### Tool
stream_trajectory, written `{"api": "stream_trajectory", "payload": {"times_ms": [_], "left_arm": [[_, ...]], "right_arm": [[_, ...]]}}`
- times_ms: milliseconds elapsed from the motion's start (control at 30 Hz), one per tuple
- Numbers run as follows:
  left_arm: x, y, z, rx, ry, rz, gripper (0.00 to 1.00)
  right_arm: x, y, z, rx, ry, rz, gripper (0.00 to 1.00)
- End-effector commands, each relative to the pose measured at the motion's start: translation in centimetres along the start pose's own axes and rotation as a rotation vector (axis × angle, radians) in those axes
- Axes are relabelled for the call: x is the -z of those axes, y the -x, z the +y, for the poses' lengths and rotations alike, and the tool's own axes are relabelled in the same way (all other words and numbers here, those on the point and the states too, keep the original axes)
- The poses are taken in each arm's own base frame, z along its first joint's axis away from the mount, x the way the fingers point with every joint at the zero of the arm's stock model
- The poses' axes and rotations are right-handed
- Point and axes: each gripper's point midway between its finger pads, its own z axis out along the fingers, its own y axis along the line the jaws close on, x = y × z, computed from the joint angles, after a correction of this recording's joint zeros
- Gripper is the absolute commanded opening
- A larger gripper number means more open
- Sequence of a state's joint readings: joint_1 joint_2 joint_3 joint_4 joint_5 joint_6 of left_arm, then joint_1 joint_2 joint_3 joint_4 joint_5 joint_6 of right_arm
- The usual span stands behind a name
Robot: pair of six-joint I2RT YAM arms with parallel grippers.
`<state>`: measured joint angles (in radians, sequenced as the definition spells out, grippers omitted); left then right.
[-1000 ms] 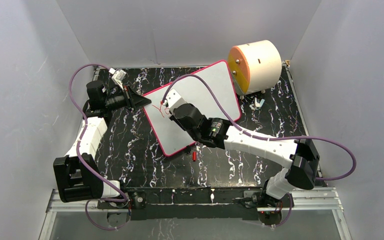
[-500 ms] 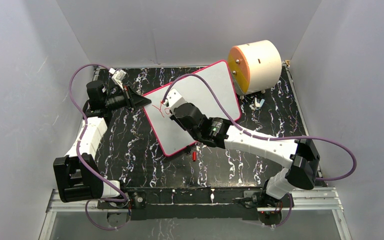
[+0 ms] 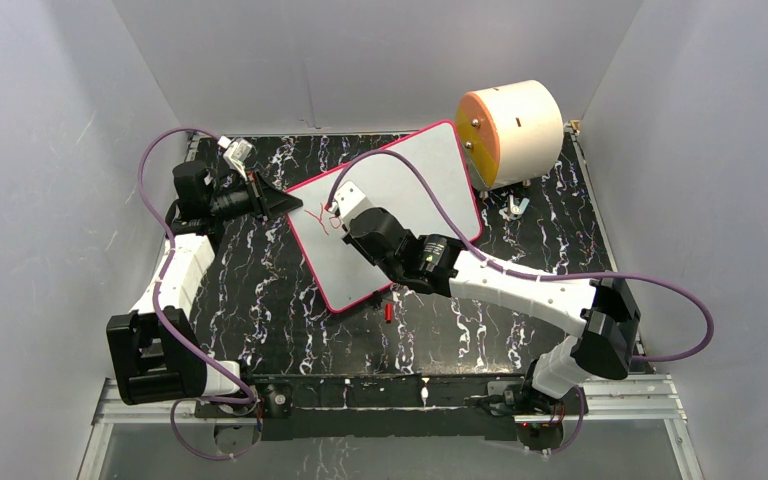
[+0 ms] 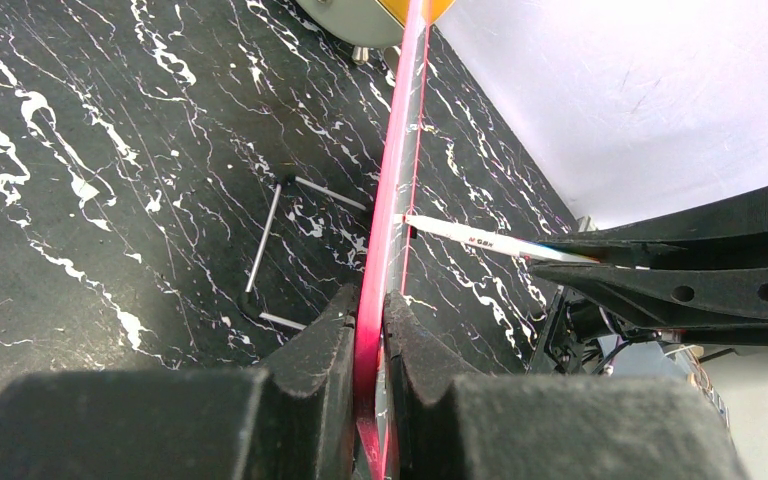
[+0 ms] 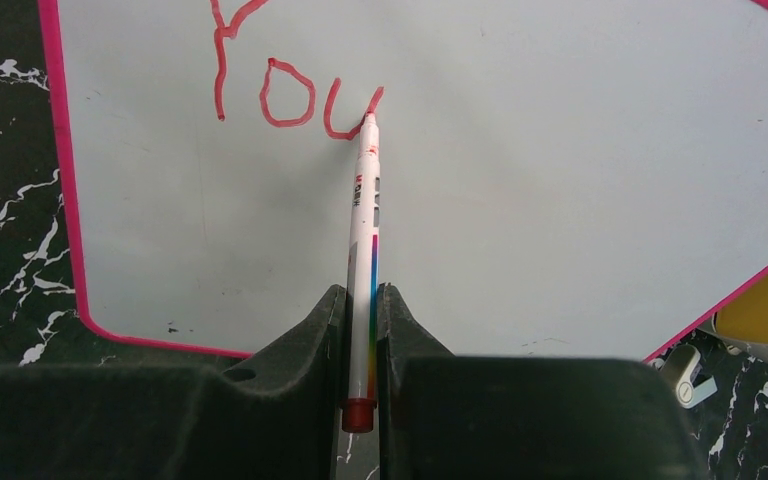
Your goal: Write a sentence on the whiteboard
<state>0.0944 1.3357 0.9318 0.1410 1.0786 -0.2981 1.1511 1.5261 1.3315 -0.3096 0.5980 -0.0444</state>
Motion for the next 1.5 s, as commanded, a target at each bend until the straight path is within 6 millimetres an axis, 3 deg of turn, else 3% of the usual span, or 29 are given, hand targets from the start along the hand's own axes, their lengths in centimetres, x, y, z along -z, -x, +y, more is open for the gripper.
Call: {"api": "stream_trajectory", "payload": {"times_ms": [0,567,700,900,1100,1467], "left_arm": [[-0.2,-0.6,0.8,0.015,0.043,0.022,0.00],[-0.3,-0.7,0.9,0.019,0.043,0.024,0.00],[-0.3,-0.7,0.9,0.019,0.044,0.024,0.00],[-0.2,-0.7,0.9,0.020,0.044,0.025,0.00],[-0.3,-0.8,1.0,0.021,0.043,0.027,0.00],[-0.3,-0.8,0.9,0.021,0.042,0.027,0.00]], "right_arm": [[0.7,0.4,-0.7,-0.034,0.001,-0.002,0.00],[1.2,0.0,-1.9,-0.043,-0.053,-0.008,0.00],[1.8,0.7,-2.4,-0.061,-0.057,-0.048,0.00],[3.1,3.3,-3.6,-0.096,-0.057,-0.165,0.00],[2.1,4.0,-5.1,-0.111,-0.072,-0.177,0.00],[1.1,5.1,-4.3,-0.105,-0.028,-0.194,0.00]]}}
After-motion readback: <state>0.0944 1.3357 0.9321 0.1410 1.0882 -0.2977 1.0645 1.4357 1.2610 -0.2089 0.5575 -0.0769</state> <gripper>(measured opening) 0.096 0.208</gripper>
